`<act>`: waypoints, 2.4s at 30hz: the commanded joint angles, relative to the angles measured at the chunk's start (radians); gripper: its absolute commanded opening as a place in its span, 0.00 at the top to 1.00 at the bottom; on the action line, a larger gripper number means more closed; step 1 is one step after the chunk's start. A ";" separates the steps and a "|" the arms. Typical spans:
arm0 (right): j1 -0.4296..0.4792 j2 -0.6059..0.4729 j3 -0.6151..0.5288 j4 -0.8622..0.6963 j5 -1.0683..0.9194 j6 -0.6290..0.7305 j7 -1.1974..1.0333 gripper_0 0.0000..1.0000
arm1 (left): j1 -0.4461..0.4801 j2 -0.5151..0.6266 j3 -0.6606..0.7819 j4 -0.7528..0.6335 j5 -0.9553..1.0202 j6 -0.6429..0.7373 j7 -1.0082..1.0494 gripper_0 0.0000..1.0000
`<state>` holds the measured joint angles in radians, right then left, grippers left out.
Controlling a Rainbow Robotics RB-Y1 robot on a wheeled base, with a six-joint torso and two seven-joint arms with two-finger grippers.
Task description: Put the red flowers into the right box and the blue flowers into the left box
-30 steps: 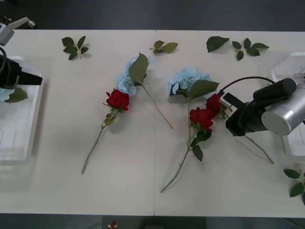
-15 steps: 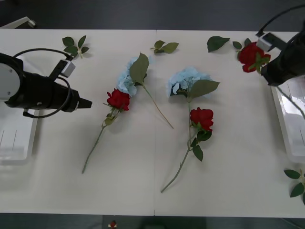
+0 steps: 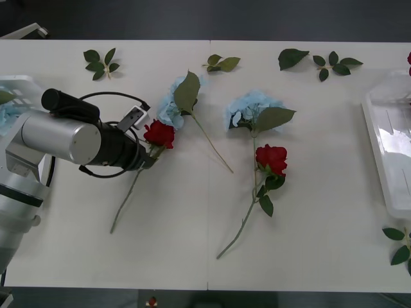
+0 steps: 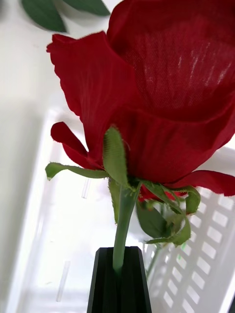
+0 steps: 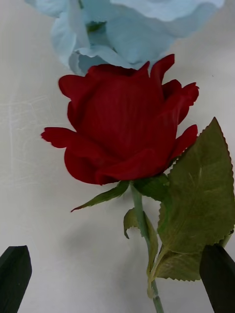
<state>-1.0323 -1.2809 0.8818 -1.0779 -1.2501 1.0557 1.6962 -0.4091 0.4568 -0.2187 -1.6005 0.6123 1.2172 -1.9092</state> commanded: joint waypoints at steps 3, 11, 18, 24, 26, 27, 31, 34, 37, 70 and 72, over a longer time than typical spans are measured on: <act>-0.008 0.054 -0.020 0.151 0.066 -0.014 -0.009 1.00 | -0.004 -0.030 -0.001 -0.009 -0.029 -0.010 0.005 0.00; 0.021 0.126 -0.020 0.309 0.146 -0.076 -0.007 1.00 | -0.005 -0.056 -0.002 0.091 -0.032 -0.120 -0.001 0.00; 0.071 0.167 -0.020 0.381 0.210 -0.122 -0.004 1.00 | -0.023 -0.072 -0.017 0.175 -0.034 -0.200 -0.001 0.19; 0.092 0.192 -0.020 0.417 0.225 -0.174 -0.003 0.97 | -0.023 -0.072 -0.034 0.186 -0.025 -0.232 0.010 1.00; 0.090 0.192 -0.021 0.420 0.225 -0.177 -0.001 0.58 | -0.023 -0.070 -0.033 0.182 -0.009 -0.239 0.013 1.00; 0.090 0.192 -0.024 0.420 0.225 -0.177 0.002 0.41 | -0.023 -0.067 -0.031 0.175 0.000 -0.242 0.015 1.00; 0.090 0.190 -0.038 0.420 0.213 -0.168 0.017 0.11 | -0.019 -0.038 -0.019 0.137 0.066 -0.240 0.019 1.00; 0.090 0.190 -0.070 0.400 0.184 -0.145 0.036 0.00 | -0.016 0.025 -0.016 0.100 0.199 -0.232 0.021 1.00; 0.090 0.180 -0.116 0.354 0.138 -0.108 0.054 0.00 | -0.016 0.097 -0.008 0.053 0.328 -0.199 0.019 1.00; 0.492 0.232 -0.586 -0.428 -0.736 -0.103 0.313 0.00 | 0.095 -0.027 0.234 -0.113 1.426 -0.377 -0.188 1.00; 0.511 0.264 -0.587 -0.439 -0.790 -0.111 0.385 0.00 | 0.093 -0.058 0.199 -0.113 1.445 -0.423 -0.235 1.00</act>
<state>-0.5001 -1.0501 0.2752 -1.4748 -1.9942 0.9483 1.9625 -0.2982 0.4345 -0.0042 -1.6951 2.0382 0.8357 -2.0955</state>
